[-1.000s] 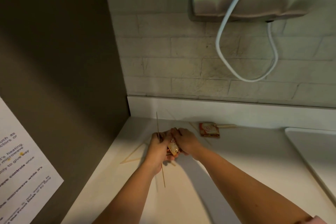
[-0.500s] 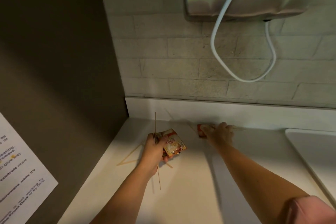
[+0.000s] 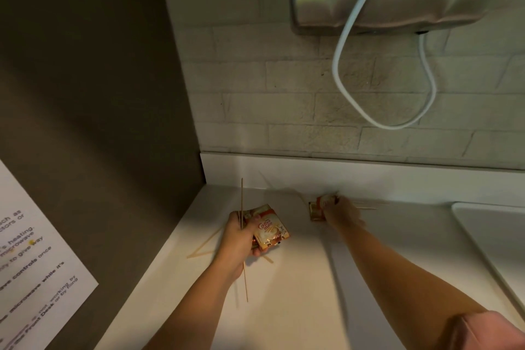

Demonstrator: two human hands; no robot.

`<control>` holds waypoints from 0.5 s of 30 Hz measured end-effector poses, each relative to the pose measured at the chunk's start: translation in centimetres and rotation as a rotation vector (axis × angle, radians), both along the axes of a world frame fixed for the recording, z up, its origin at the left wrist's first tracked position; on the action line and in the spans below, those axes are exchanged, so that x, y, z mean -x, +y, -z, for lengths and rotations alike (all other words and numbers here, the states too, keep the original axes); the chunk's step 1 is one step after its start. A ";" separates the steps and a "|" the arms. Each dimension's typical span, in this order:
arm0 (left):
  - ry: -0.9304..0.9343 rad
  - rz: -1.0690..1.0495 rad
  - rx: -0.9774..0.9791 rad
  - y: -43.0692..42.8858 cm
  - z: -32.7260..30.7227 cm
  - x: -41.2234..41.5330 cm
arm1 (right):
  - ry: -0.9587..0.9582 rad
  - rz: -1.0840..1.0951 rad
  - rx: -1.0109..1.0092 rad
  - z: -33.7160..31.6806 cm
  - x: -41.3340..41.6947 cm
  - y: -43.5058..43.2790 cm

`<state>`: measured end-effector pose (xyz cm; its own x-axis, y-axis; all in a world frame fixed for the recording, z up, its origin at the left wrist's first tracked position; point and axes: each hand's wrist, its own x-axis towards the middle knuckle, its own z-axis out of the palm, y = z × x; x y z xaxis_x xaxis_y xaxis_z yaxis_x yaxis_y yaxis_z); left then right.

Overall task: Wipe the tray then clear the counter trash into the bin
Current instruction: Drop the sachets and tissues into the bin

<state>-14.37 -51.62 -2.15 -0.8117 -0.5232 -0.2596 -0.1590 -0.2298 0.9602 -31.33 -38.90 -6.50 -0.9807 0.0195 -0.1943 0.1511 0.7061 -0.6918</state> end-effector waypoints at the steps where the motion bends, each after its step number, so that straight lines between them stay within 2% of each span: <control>1: -0.002 -0.009 -0.004 0.0 -0.1 -0.1 | 0.004 -0.005 0.053 0.0 -0.1 0.1; 4: -0.005 -0.018 -0.036 0.1 -0.3 -0.5 | 0.039 -0.002 0.235 -0.1 -0.3 0.2; 7: -0.007 -0.018 -0.042 0.1 -0.4 -0.7 | 0.150 -0.042 0.381 -1.0 -1.2 0.6; 9: -0.006 -0.022 -0.036 0.2 -0.5 -0.8 | 0.175 -0.085 0.583 -2.2 -2.0 1.0; 12: -0.004 -0.026 -0.032 0.5 -0.8 -0.8 | 0.086 -0.226 0.839 -4.6 -3.5 1.2; 15: -0.014 -0.025 0.001 0.9 -0.9 -0.9 | -0.068 -0.364 0.820 -5.5 -5.2 0.6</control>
<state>-13.49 -50.72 -1.30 -0.7946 -0.5436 -0.2704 -0.1669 -0.2326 0.9581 -26.08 -38.25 -0.99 -0.8851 -0.4603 -0.0686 0.0738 0.0068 -0.9972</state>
